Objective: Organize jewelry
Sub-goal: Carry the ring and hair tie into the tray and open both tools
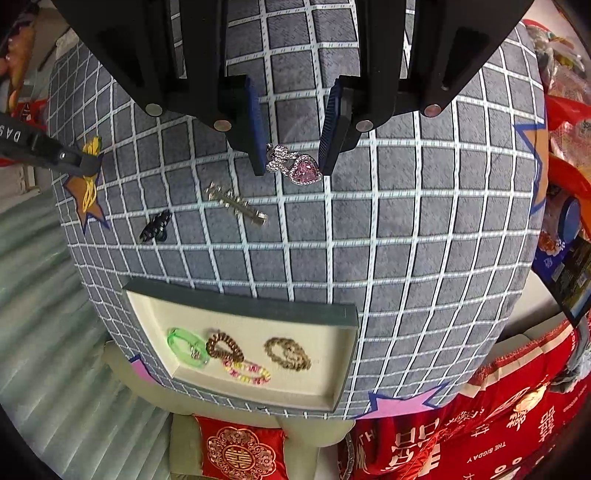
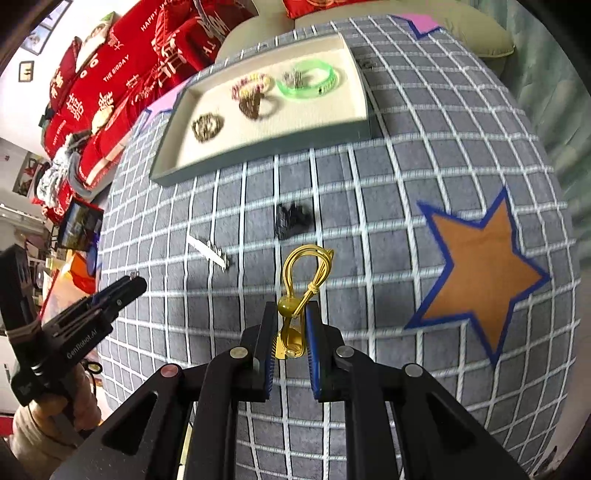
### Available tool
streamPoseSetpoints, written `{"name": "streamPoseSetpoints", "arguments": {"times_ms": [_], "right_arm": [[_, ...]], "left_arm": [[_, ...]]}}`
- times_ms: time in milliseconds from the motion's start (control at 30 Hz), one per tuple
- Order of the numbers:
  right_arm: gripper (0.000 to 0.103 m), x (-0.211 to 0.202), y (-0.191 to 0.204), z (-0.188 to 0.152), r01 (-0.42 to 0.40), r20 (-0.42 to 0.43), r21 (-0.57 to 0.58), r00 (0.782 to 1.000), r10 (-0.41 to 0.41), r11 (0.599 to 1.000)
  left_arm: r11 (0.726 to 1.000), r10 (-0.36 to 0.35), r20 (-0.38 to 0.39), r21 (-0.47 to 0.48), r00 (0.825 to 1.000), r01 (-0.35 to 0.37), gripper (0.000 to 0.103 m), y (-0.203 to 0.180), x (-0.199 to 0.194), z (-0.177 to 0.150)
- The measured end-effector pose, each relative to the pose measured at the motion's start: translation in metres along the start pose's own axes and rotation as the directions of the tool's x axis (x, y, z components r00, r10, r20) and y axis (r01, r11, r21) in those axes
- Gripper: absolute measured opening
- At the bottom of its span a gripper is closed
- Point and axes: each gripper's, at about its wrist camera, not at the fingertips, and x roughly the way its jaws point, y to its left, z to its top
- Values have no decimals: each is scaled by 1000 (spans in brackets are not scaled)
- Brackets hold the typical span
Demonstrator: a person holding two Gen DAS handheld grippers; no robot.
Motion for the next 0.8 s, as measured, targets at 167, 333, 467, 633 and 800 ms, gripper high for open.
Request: {"name": "streamPoseSetpoints", "arguments": {"times_ms": [167,333,467,633,800], "right_arm": [[16,-7,-1,25,-3,34,-14,999,3,1000],[16,-13,-1,61,-10,70,-36,998,12,999],[16,-16,2,88,-12,95,-59,995,17,998],[16,-6,5,124,-26,98,-74,995,33,997],[16,12,4,151,-36,77,-78,996,42,996]], "left_arm": [[1000,0,23,7,1000,0,39,-2,-2,20],[1000,8,59,16,998,-9,39,-2,-5,44],[1000,14,91,19,996,-16,39,-2,-4,69],[1000,24,120,12,993,-25,39,-3,1,98],[999,32,135,5,990,-33,39,-4,16,128]]}}
